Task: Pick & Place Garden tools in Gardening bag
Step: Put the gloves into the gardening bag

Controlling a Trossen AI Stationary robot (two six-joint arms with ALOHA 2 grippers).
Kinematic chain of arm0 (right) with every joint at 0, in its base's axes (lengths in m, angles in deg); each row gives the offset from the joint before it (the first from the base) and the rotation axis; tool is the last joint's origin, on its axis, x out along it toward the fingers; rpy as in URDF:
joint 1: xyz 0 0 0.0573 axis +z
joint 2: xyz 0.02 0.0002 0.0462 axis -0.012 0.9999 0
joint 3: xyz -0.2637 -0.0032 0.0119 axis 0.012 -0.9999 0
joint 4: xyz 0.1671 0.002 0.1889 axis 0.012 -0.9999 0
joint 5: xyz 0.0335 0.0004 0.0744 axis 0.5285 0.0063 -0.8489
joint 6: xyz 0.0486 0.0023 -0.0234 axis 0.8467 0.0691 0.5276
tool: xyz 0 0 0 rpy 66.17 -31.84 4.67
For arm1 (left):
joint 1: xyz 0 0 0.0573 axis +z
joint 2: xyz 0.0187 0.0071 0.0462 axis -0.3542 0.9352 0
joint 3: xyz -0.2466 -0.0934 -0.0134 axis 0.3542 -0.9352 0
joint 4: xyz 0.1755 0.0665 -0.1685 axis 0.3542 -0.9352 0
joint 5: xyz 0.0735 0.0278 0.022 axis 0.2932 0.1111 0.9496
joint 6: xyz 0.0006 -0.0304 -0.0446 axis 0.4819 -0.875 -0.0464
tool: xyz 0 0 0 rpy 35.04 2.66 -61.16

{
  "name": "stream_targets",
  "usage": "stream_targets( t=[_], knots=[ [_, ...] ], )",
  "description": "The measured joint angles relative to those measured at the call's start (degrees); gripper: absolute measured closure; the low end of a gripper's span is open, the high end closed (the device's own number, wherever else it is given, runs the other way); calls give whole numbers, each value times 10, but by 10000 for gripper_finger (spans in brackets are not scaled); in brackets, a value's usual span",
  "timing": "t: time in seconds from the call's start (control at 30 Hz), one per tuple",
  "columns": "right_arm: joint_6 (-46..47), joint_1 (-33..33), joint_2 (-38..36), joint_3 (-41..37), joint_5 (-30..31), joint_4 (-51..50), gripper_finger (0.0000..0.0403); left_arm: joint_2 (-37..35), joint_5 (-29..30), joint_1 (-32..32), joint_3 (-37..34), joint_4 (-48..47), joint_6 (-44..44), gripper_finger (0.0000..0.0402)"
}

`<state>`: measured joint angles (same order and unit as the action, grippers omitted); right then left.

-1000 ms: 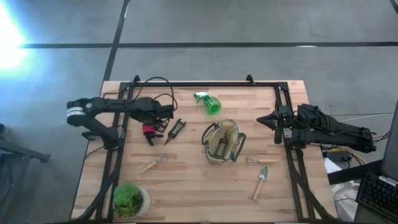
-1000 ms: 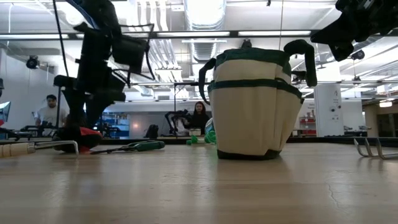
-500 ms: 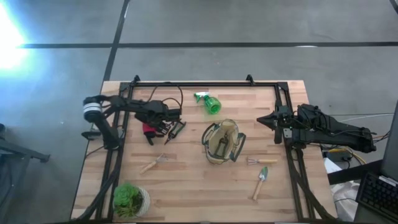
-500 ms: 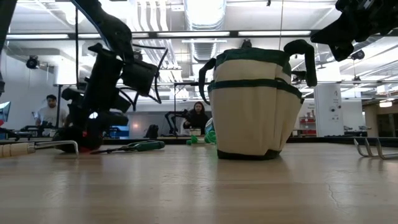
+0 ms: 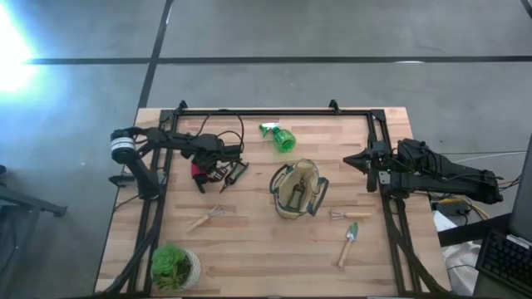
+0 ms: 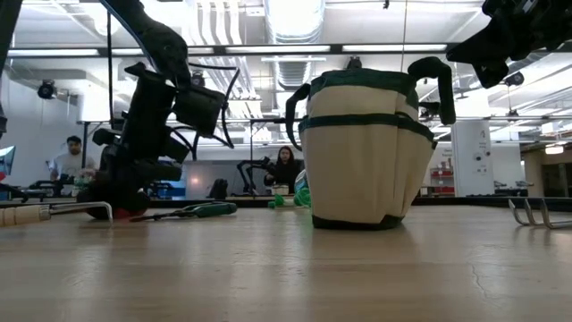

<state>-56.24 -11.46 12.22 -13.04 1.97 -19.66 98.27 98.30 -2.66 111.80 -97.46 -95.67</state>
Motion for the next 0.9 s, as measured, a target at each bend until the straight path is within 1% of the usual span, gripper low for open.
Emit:
stream_targets(
  t=[0.07,0.37,0.53,0.73,0.9],
  knots=[
    [0,0,0,0,0,0,394,-4,1,0,0,0,9,371],
    [0,0,0,0,0,0,394,-19,1,0,-1,-4,34,369],
    [0,0,0,0,0,0,394,-43,-1,-1,-2,-13,51,370],
    [0,0,0,0,0,0,394,-103,7,-1,-2,-8,76,370],
    [0,0,0,0,0,0,394,-176,12,-2,-2,45,99,370]
  ],
)
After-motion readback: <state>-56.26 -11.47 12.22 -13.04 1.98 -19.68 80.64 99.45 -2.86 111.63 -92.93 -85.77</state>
